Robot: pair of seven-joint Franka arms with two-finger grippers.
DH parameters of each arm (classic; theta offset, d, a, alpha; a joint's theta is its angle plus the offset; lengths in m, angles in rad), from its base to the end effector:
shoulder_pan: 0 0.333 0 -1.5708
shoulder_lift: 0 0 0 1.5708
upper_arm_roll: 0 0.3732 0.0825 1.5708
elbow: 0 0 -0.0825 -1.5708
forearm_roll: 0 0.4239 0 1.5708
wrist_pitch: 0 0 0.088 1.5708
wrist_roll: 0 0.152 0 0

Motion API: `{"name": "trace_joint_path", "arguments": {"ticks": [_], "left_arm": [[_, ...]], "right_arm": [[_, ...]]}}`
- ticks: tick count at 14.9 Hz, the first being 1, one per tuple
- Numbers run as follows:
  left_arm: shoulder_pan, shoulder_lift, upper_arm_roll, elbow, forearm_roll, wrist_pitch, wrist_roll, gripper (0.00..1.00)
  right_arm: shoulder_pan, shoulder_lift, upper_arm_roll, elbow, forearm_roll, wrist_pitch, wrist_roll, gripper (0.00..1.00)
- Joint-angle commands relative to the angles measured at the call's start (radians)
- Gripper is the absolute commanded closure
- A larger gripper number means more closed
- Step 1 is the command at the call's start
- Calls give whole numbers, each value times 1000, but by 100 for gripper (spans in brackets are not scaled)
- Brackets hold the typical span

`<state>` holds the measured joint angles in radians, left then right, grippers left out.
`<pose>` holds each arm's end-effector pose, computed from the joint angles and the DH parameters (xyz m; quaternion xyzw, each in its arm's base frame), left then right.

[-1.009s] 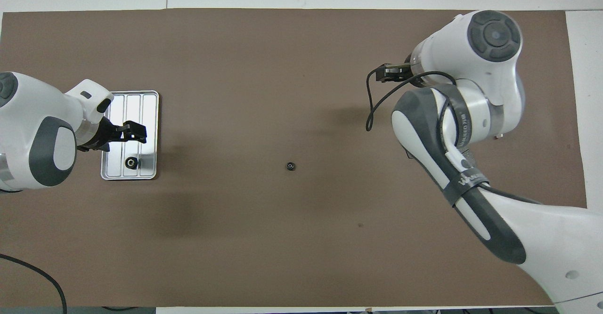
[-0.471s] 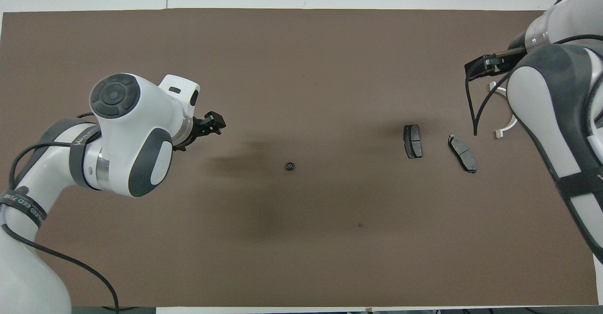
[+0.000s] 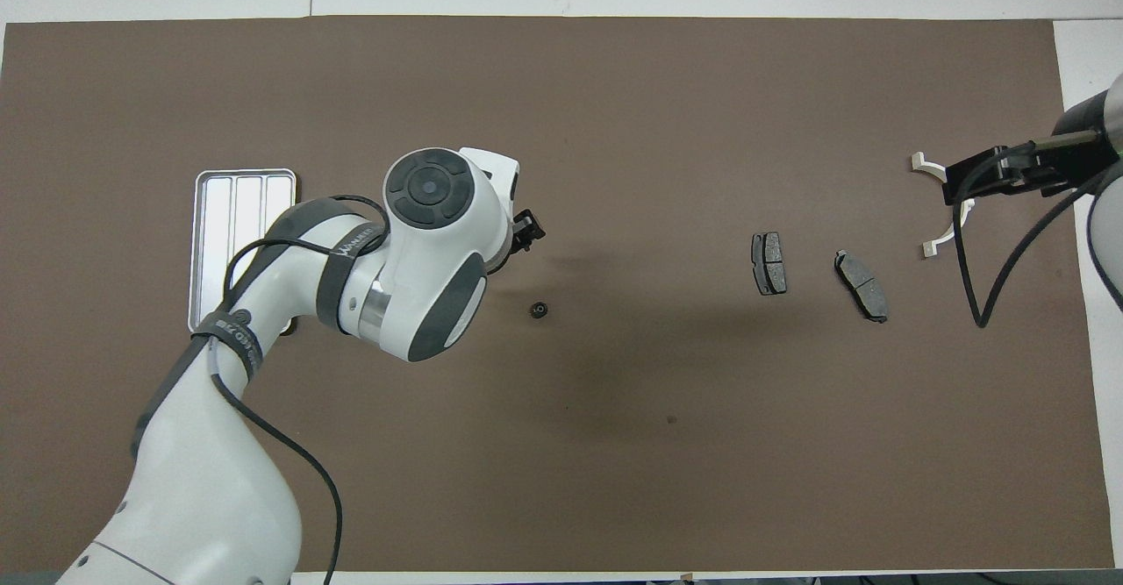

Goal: Pick bearing gear from pile to tray
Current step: 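Grasp the second black gear at center with the left gripper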

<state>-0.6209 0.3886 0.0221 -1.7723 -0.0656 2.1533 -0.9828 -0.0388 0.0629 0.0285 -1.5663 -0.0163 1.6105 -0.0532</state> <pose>0.5770 -0.4013 0.3273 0.9779 0.2078 -0.0190 0.0136 0.6189 -0.0093 0.6043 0.9997 0.0218 -0.0096 0.0069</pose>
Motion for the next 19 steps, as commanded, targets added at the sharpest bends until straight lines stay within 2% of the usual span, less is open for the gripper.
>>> {"name": "trace_joint_path", "arguments": {"ticks": [1, 3, 7, 10, 14, 17, 19], "left_arm": [[-63, 32, 18, 27, -6, -14, -22, 0], [-79, 27, 16, -16, -6, 40, -30, 0], [-97, 21, 15, -48, -6, 49, -30, 0], [-102, 13, 15, -97, -6, 92, -30, 5], [-114, 13, 13, -101, -8, 91, -30, 15], [-114, 13, 13, -102, -10, 94, -33, 16], [-114, 13, 13, -102, -10, 94, -34, 18]], "right_arm": [[-3, -103, 8, -118, 15, 12, 35, 3], [2, -127, 10, -149, 15, 15, 36, 3], [-1, -167, 19, -173, 15, 14, 36, 3], [-3, -161, 21, -149, 12, 22, 29, 3], [-1, -155, 21, -114, -1, 11, 24, 3], [-10, -153, 21, -103, -4, 5, 23, 3], [-10, -118, 21, -36, -4, -29, 23, 3]]}}
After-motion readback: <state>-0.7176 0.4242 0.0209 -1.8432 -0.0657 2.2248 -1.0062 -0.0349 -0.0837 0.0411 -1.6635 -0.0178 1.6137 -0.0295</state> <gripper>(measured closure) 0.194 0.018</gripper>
